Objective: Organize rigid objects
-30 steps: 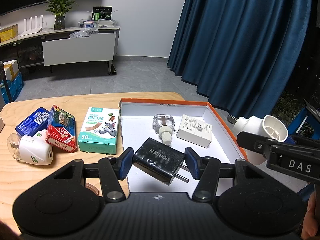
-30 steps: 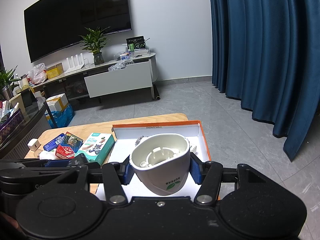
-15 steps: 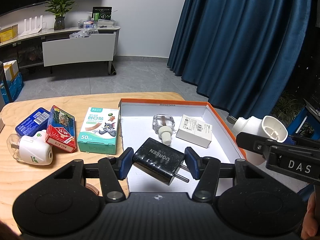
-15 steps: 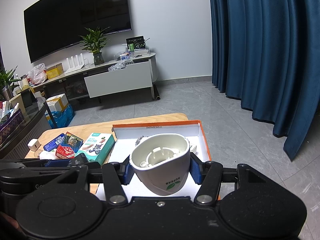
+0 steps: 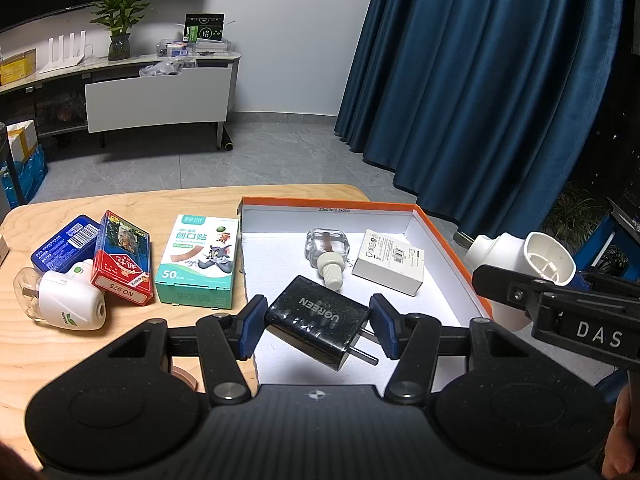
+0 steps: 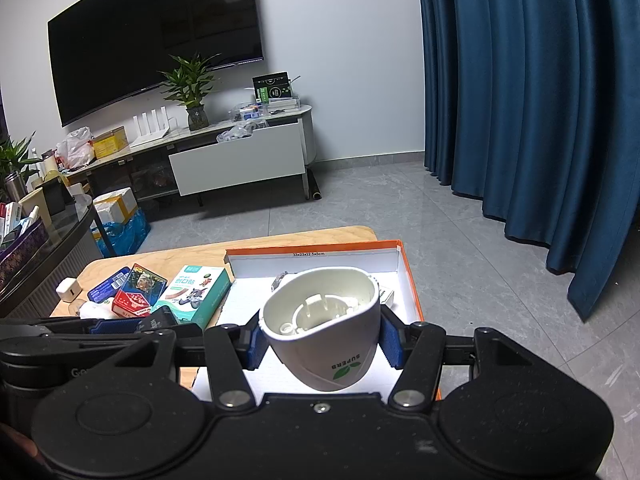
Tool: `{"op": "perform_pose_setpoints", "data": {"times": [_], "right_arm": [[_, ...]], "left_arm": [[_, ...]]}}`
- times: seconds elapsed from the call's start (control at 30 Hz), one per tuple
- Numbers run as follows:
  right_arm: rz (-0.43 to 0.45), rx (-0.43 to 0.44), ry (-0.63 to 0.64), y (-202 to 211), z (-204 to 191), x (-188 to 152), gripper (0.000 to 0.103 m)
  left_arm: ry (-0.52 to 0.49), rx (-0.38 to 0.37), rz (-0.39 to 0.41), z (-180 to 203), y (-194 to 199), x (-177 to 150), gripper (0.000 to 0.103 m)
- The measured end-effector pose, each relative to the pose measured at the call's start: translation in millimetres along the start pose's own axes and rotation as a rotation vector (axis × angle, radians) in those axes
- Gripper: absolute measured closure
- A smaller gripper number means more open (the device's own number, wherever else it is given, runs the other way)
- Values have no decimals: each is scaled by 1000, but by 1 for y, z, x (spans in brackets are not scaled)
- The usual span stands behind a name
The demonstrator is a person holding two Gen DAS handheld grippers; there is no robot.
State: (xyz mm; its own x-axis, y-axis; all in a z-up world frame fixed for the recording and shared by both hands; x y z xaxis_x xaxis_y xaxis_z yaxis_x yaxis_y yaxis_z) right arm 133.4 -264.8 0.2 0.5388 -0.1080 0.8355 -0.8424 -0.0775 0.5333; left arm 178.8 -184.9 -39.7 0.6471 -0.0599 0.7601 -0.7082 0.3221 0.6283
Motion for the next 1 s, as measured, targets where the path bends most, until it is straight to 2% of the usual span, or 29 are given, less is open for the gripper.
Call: {"op": "perform_pose_setpoints", "data": {"times": [1.0], "right_arm": [[-6,0,1,-1,-2,-2,36]], "left_arm": [[-1,0,-2,1,-1,-1,46]]}}
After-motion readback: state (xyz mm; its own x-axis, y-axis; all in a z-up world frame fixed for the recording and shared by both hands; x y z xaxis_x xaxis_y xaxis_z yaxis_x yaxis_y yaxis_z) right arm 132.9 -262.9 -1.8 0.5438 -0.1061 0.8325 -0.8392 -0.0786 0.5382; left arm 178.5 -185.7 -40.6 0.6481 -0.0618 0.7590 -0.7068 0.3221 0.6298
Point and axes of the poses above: each gripper's, at about its wrist camera, not at the fingertips, and y roughly against the way its jaws point, z to its right, x to its top, the point moved 8 cm from there along -y, roughly the way its jaws point, and after that the axes turned 2 degrees about x, right-handed, at the moved point
